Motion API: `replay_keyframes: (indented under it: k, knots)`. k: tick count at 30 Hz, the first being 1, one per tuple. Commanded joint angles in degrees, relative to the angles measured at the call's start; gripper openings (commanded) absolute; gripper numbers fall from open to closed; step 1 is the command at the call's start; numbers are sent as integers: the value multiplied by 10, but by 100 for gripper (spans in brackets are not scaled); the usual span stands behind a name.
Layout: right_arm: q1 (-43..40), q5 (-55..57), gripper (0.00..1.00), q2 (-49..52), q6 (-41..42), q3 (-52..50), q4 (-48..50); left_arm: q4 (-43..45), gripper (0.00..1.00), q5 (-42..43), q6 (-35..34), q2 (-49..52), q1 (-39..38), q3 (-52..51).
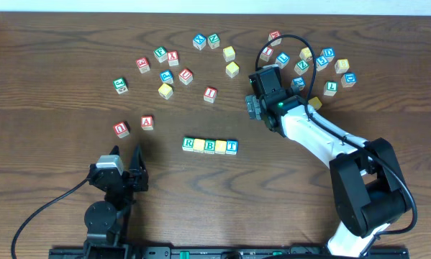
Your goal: Spell out ROBOT
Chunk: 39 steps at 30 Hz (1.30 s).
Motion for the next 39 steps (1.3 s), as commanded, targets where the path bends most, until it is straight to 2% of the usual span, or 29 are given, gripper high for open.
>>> replay_keyframes:
  k: [1, 17, 26, 31, 39]
  knots:
    - [0, 6, 99, -17, -2, 9, 1, -29, 52, -5, -5, -4, 3, -6]
    - [-7, 10, 99, -27, -11, 9, 0, -29, 52, -5, -5, -4, 3, -6]
    - [-76, 7, 99, -165, -8, -14, 12, -29, 52, -5, -5, -4, 3, -6]
    - [-135, -17, 99, -292, 9, -120, 108, -29, 52, -5, -5, -4, 3, -6]
    - [-163, -22, 99, -511, 22, -408, 338, -29, 52, -5, -5, -4, 3, -6]
